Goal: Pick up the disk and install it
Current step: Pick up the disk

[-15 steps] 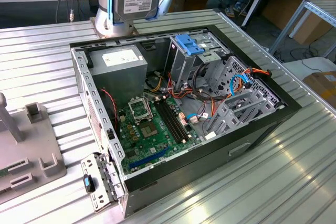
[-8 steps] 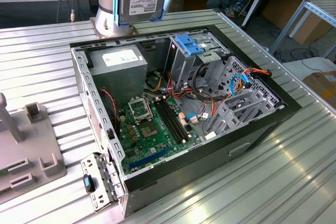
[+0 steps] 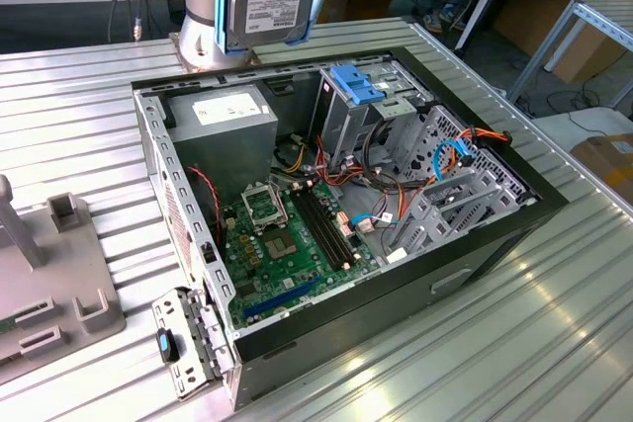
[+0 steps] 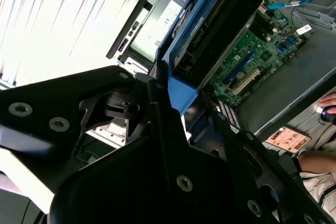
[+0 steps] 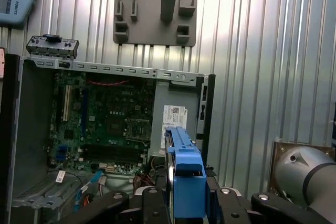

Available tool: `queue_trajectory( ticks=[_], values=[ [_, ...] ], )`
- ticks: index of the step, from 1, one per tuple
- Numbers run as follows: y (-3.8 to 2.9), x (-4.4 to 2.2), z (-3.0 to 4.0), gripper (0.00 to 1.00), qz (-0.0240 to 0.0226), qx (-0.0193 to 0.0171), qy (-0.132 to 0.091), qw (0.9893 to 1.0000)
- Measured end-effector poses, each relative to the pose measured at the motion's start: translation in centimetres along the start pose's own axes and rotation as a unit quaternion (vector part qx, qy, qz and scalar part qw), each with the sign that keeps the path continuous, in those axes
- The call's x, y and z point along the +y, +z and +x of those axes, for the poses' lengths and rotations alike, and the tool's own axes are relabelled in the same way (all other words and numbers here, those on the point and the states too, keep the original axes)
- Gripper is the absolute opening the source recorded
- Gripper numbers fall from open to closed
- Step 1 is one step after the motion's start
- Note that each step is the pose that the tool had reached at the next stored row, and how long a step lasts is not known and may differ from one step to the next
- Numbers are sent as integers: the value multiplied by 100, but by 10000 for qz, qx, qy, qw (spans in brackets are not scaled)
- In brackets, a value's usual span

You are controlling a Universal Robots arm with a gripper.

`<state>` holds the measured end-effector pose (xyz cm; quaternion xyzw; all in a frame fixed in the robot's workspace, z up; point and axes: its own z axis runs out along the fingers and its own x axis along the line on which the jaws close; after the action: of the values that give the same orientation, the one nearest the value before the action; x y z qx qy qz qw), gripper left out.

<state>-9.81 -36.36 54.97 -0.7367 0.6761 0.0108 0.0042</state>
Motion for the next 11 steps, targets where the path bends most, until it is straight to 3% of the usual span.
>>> queue_trajectory(
  ticks=[11],
  values=[
    [166, -3, 5, 36, -1, 10, 0, 10000]
  ],
)
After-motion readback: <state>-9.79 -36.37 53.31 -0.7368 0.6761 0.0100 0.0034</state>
